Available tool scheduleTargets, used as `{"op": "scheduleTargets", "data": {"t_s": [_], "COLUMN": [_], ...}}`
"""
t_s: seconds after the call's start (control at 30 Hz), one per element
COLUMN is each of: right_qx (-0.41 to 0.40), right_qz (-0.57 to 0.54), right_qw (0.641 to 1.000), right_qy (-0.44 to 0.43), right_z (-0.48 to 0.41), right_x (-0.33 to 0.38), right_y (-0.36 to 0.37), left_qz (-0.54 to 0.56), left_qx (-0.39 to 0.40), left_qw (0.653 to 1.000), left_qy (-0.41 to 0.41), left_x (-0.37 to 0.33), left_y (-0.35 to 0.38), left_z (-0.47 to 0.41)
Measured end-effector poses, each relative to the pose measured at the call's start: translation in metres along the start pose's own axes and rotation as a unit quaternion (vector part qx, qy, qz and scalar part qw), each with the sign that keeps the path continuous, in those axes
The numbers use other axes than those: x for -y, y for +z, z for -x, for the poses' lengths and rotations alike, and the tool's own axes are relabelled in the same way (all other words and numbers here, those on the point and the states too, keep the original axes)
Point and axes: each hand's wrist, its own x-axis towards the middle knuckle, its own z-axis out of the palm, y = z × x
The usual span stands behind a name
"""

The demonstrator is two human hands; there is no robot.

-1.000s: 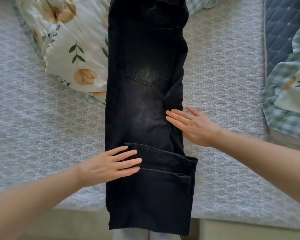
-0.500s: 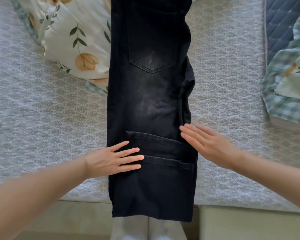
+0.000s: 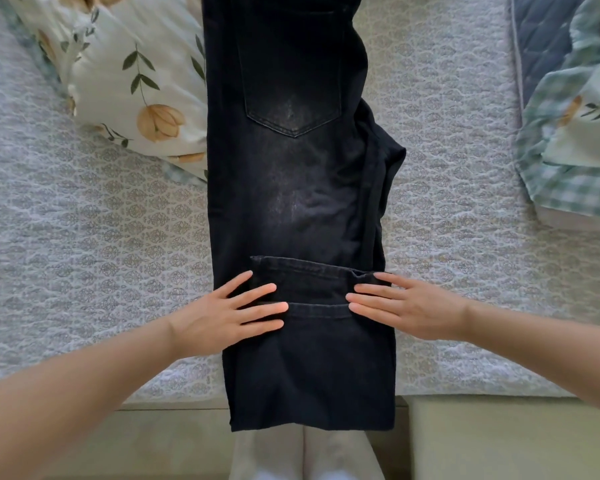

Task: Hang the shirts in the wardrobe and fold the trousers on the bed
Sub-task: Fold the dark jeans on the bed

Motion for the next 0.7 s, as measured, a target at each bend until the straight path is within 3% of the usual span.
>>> {"op": "scheduleTargets", "data": {"t_s": [0.1,0.27,0.43,0.57,0.7], "right_qx": [0.014,0.0,-0.035,0.022,0.027], "right_qz": [-0.016,-0.052,-0.182,-0.073,-0.004], "right_qw": [1.0,0.999,0.98,0.997,1.0], "right_qy": [-0.001,0.015,0.079,0.005,-0.004], "right_z": [-0.001,-0.002,-0.006,0.003,0.0], "right_x": [-0.002,0.003,-0.002,-0.013,-0.001], "right_y": [-0.001,-0.004,-0.009,-0.011,-0.021], "left_qz": [0.044,0.085,0.165,0.111,0.002], "left_qx": [0.004,0.013,-0.021,0.004,-0.037], "left_qw": [0.997,0.993,0.978,0.986,0.997], "left_qy": [-0.059,-0.079,-0.127,-0.127,-0.063], "left_x": [-0.002,-0.004,0.006,0.004,-0.004], "left_y": [-0.006,-0.012,-0.022,-0.03,-0.021], "left_z": [0.001,0.0,0.008,0.02,0.021]}}
